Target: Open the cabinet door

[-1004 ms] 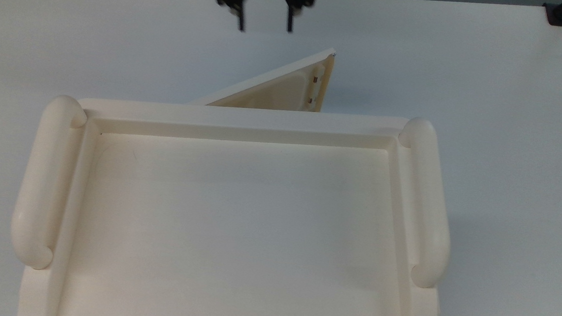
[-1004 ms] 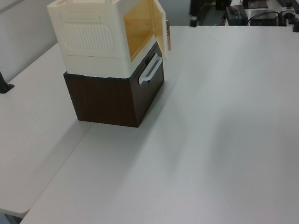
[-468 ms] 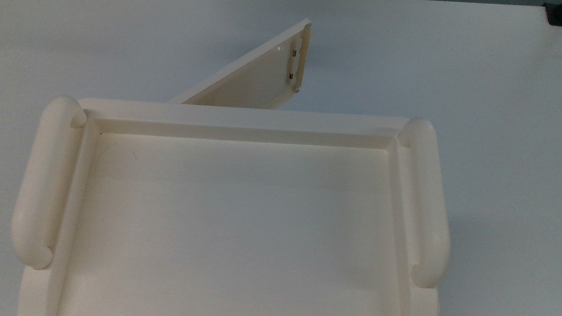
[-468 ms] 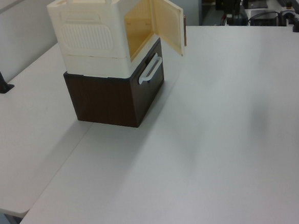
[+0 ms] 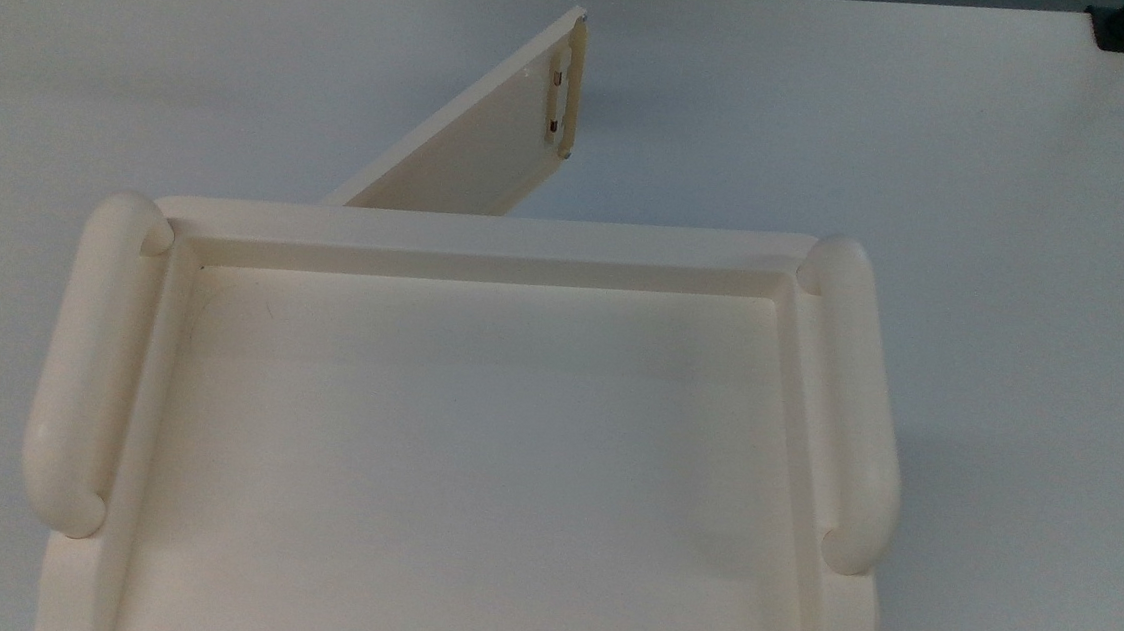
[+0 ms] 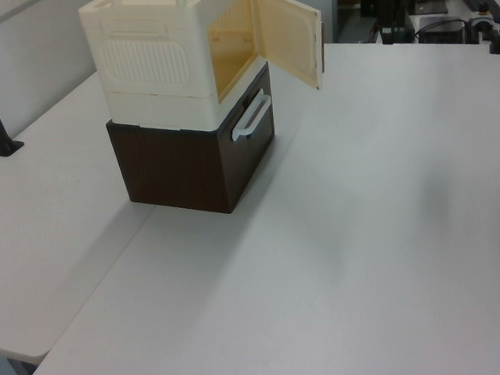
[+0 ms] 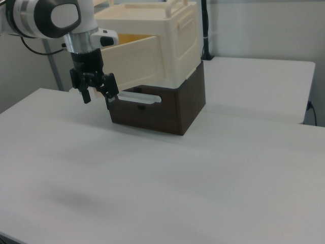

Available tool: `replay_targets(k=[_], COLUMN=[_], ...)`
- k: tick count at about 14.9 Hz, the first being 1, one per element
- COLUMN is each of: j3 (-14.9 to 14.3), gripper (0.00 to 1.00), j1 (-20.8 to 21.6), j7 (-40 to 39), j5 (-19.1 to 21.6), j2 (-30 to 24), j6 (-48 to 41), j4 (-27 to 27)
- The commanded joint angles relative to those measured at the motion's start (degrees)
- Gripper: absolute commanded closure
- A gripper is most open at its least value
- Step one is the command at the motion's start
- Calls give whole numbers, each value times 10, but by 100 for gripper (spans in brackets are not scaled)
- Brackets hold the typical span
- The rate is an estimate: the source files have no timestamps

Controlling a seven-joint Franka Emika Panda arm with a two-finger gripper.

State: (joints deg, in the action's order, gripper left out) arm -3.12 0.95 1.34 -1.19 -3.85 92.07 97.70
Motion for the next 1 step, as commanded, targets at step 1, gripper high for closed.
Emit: replay_targets(k=[1], j3=[2], gripper=[0], j1=[2], j7=[14], j5=[0], j2=[-13], j6=[6], j4=[16])
